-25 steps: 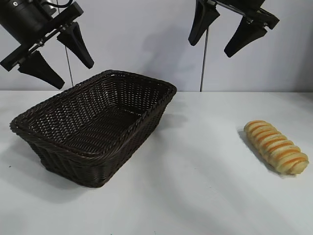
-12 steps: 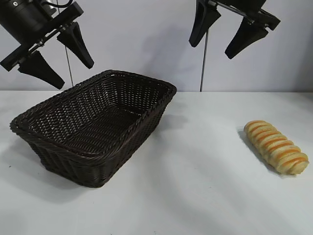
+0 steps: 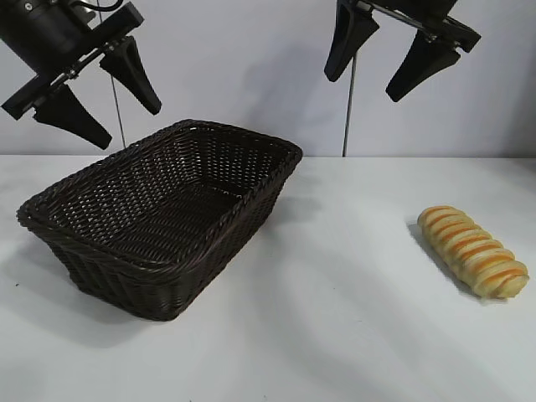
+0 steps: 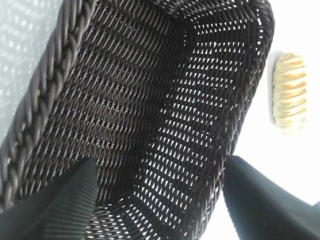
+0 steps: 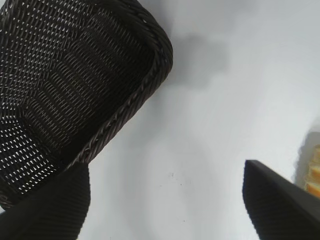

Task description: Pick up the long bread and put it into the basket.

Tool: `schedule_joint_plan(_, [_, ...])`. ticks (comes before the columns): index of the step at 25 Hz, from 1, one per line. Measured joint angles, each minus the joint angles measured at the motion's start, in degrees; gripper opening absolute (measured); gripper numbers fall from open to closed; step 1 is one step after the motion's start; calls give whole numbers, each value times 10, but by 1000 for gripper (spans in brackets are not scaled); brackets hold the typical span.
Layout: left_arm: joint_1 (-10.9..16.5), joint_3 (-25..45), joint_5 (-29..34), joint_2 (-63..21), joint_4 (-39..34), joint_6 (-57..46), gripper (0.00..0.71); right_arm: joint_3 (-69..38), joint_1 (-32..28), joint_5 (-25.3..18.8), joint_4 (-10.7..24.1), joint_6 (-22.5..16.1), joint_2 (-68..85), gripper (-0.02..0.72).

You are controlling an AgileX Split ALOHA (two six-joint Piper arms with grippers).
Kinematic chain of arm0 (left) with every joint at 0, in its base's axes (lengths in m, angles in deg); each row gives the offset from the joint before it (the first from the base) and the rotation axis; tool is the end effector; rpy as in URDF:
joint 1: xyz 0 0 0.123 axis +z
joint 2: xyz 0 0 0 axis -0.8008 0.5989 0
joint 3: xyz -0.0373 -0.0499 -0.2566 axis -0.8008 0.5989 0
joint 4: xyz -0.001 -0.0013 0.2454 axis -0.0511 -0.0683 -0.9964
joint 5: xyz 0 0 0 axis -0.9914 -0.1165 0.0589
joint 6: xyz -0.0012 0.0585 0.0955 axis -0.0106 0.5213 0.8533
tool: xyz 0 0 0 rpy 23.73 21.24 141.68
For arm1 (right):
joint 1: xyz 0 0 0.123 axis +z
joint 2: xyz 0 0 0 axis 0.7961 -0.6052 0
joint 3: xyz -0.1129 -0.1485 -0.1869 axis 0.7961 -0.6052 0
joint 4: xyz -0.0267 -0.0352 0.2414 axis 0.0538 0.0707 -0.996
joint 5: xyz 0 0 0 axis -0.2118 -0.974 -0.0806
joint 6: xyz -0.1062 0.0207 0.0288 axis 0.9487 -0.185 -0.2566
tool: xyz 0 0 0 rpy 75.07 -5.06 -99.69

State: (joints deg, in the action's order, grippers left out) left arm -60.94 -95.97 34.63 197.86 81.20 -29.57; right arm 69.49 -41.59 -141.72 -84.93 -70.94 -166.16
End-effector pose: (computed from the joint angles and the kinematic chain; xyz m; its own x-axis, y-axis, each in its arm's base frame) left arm 0.3936 -0.1146 0.2089 -0.9806 -0.0101 -0.1957 0.1031 0.8229 -0.5587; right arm 0.4043 0.1158 0.2656 -0.9082 -0.2065 -0.3640 -0.3198 0.9035 0.2852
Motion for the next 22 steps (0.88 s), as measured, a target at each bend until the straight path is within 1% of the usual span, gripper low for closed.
schedule_joint_plan(3, [0,0,5,0,0,-3,515,0,0,0,0,0,0,600])
schedule_joint_plan(8, [0,0,46,-6,-12,-11,515,0,0,0,0,0,0,600])
schedule_joint_plan(11, [0,0,64,-23,-18,-12,515,0,0,-1,0,0,0,600])
schedule_joint_plan(15, [0,1,69,-57,-26,-15,515,0,0,-1,0,0,0,600])
schedule_joint_plan(18, [0,25,70,-89,-28,-22,515,0,0,-2,0,0,0,600])
schedule_joint_plan(22, [0,96,42,-142,-30,-37,515,0,0,-2,0,0,0,600])
